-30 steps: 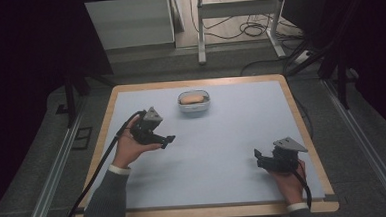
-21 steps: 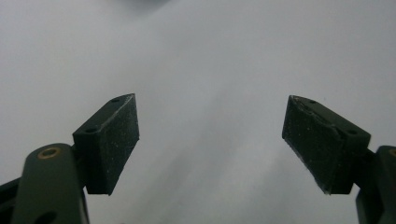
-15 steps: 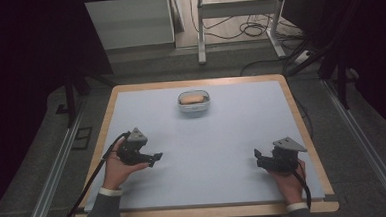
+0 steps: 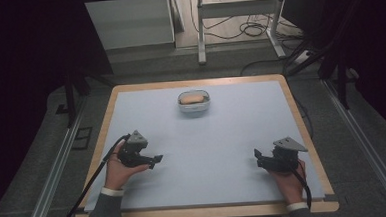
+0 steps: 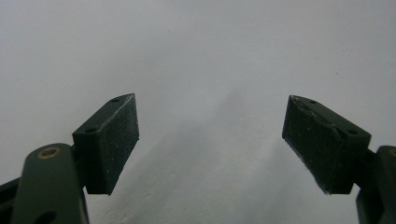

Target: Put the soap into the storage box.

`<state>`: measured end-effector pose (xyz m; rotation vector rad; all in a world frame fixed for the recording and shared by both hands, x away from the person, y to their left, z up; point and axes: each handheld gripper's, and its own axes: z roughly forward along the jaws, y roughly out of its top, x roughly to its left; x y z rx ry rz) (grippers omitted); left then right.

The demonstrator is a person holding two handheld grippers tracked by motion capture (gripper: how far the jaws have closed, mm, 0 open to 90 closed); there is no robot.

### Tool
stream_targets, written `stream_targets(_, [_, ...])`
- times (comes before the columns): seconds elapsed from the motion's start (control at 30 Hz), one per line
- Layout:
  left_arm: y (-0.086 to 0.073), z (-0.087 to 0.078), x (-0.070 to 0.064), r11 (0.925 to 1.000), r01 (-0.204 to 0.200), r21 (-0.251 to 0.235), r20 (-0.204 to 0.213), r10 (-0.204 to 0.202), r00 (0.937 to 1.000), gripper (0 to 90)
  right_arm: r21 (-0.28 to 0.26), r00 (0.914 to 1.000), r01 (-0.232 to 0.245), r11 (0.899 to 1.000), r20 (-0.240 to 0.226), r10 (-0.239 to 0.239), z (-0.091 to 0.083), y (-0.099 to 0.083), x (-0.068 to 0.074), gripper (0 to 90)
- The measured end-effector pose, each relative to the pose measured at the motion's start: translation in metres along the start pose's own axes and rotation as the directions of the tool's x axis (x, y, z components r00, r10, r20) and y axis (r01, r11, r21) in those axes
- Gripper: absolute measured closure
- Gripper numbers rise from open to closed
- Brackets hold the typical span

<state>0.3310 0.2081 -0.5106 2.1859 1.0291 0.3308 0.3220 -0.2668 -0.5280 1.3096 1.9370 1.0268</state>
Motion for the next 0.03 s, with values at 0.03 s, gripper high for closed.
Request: stream_targets(0.03, [-0.0006,-0.0002,0.0009,1.0000,0.004,0.001,-0.002,-0.004,1.0000,19.3,-0.001,1.0000,-0.003,1.000,-0.007,0.003,0.0002,0.0000,-0.0008,9.2])
